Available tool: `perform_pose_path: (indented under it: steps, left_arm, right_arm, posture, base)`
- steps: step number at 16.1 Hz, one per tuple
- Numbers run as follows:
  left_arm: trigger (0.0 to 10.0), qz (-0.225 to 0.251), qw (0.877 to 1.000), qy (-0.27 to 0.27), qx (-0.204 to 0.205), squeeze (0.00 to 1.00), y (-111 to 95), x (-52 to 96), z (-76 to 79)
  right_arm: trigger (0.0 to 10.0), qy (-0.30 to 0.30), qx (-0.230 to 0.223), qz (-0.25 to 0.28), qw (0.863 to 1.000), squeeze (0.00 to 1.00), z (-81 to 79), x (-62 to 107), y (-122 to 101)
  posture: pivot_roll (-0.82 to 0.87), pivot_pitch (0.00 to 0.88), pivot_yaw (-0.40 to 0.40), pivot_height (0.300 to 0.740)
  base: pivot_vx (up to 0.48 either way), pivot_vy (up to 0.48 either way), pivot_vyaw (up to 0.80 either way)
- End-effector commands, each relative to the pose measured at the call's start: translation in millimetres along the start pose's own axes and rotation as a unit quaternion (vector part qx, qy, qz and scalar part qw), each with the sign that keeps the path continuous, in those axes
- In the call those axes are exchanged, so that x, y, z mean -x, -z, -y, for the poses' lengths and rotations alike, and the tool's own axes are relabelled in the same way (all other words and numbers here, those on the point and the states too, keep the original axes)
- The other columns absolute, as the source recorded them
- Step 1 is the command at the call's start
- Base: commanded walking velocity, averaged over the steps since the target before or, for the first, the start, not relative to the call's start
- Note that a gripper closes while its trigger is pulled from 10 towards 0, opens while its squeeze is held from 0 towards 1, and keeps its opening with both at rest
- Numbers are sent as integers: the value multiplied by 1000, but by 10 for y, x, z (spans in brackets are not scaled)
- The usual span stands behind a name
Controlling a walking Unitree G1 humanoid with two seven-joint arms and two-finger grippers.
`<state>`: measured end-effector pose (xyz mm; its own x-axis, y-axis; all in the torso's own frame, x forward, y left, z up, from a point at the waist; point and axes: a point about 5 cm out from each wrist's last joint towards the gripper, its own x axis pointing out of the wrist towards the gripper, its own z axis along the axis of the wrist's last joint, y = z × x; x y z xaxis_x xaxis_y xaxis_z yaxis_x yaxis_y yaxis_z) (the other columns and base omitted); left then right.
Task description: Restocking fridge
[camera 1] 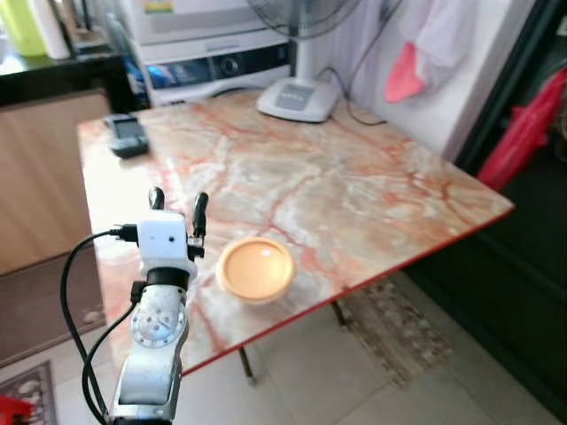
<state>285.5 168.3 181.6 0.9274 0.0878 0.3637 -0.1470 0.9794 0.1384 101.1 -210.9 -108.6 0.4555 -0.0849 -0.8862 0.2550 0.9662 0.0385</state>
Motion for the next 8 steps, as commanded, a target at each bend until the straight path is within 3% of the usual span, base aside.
perform_pose_path:
  steps: [1, 3, 5, 6, 7, 8]
  left_arm:
    - [10000, 23, 1000, -9, 10, 0, -135, -46, -39]
    - [10000, 27, 999, -18, 26, 0, -194, -68, -64]
    - [10000, 28, 1000, -9, 13, 0, -311, -123, -73]
    - [10000, 16, 1000, 3, -2, 141, -332, -154, -72]
    - [10000, -1, 1000, 6, -25, 710, -324, -177, -82]
    - [10000, -13, 999, 1, -30, 1000, -321, -190, -100]
  right_arm:
    - [10000, 0, -6, -2, 1000, 0, -21, -2, 10]
    - [10000, -1, -7, -3, 1000, 0, -28, -2, 15]
    - [10000, -4, -7, -4, 1000, 0, -40, -1, 26]
    - [10000, -5, -6, -5, 1000, 0, -46, -1, 31]
    - [10000, -5, -4, -7, 1000, 0, -52, -1, 35]
    - [10000, -6, -3, -8, 1000, 0, -57, -2, 38]
  posture:
    - [213, 17, -42, 740]
    - [216, 21, -39, 740]
    - [225, 27, -36, 740]
    - [233, 31, -35, 740]
    - [235, 32, -34, 740]
    - [237, 35, -34, 740]
  base:
    - [0, 0, 0]
    - [0, 0, 0]
    - [0, 0, 0]
    - [0, 0, 0]
    - [0, 0, 0]
    - [0, 0, 0]
